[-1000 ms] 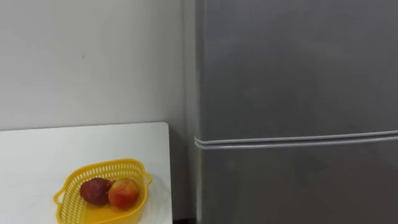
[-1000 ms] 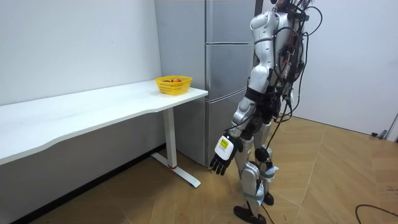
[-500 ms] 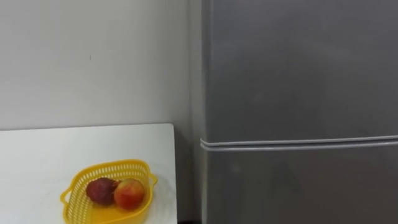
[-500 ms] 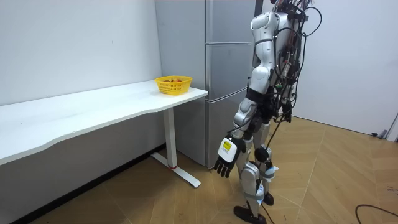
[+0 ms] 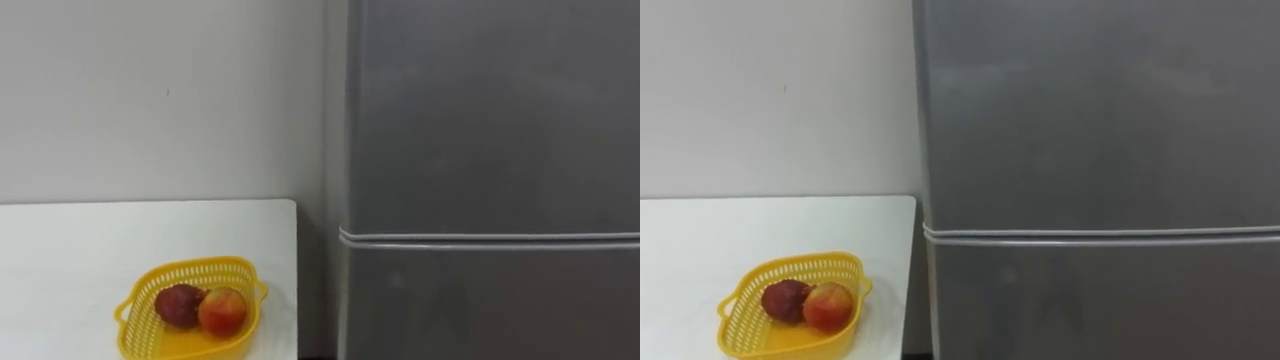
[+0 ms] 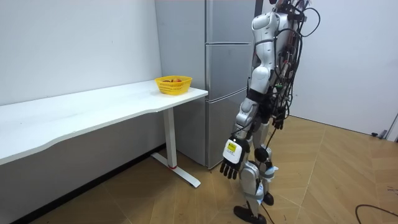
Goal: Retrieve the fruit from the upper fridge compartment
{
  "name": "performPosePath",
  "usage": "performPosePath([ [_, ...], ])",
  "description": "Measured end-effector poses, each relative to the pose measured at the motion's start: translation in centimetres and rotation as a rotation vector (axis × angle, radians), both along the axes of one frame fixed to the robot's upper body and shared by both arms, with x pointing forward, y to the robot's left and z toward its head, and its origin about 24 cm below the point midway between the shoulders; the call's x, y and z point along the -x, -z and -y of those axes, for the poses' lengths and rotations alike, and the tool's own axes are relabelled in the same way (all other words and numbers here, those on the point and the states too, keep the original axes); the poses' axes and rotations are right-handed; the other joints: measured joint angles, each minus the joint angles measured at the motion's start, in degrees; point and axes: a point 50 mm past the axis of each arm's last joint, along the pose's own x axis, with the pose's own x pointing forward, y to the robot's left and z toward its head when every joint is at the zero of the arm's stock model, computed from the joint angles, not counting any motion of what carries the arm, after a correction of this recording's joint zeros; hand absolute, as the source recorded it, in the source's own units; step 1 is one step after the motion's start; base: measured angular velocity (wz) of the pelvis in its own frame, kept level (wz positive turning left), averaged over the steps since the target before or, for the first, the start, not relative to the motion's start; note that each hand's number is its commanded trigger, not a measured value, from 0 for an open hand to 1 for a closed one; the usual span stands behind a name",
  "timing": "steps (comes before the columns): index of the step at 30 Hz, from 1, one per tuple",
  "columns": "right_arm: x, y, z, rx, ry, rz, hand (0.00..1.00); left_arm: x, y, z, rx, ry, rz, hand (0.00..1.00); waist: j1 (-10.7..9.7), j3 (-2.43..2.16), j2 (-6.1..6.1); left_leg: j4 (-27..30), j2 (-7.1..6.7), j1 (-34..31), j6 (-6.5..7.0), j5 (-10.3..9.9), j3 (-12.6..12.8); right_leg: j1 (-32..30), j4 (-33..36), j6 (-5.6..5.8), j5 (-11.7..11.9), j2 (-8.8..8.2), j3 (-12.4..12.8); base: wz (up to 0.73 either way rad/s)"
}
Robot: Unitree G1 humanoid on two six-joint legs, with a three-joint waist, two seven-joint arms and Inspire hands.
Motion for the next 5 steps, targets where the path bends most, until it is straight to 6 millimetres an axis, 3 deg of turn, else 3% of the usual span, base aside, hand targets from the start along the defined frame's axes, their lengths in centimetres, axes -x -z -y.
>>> performPosePath([
  [5,-0.33,0.15,-0.40,-0.038,-0.101,-0.024,0.00,-0.18,0.15,0.19,0.010,0.002,-0.008,0.00,1.2,0.03,0.09,0.0,-0.06,0.1,0.00,0.0,-0.6,0.2,0.1,0.06,-0.1,-0.04,-0.1,0.01],
])
